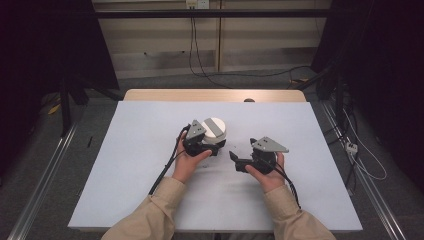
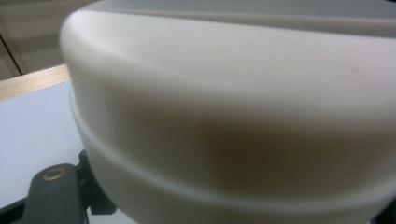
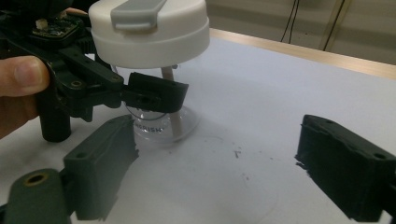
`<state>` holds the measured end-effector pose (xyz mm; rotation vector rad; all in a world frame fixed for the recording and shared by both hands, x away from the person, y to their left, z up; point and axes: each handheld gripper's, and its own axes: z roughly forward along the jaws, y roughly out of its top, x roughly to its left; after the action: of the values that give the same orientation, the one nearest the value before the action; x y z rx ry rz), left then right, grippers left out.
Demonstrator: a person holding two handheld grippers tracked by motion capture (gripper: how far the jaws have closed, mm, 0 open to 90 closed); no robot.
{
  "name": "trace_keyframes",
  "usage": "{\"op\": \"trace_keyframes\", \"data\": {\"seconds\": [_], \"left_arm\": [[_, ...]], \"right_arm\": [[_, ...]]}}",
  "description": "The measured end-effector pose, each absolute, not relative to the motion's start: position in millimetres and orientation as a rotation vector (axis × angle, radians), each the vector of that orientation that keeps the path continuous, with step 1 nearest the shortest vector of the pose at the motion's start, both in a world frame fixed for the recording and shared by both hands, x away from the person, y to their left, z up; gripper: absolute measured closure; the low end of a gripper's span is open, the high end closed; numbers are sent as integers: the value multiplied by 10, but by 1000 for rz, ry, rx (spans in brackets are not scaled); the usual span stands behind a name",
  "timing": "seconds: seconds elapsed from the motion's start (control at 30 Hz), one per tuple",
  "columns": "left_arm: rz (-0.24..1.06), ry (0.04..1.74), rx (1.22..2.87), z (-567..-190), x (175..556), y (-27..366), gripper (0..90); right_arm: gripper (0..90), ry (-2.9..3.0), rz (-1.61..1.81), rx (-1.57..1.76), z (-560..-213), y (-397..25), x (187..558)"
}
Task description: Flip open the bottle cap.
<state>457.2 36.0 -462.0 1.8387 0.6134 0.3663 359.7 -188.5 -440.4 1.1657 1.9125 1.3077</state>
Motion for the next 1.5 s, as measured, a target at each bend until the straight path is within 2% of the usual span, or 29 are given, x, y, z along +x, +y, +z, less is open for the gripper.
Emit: {"op": "trace_keyframes", "data": {"seconds": [0.2,0.37,0.67,0.9,0.97,1.5], "left_arm": [[369,611,1840,-4621,4569,357,182],[369,612,1843,-4620,4571,357,182],[378,610,1842,-4622,4557,349,182],[399,607,1851,-4618,4535,347,183],[399,609,1847,-4619,4534,343,183],[375,625,1848,-4621,4558,340,184]], "right_arm": [[186,1940,1319,1174,-4403,-1813,3661],[273,1963,1325,1174,-4372,-1764,3703],[645,1966,1346,1185,-4293,-1746,3731],[877,2009,1371,1155,-4248,-1677,3748],[900,2020,1379,1147,-4236,-1657,3752],[900,2031,1398,1113,-4151,-1607,3767]]}}
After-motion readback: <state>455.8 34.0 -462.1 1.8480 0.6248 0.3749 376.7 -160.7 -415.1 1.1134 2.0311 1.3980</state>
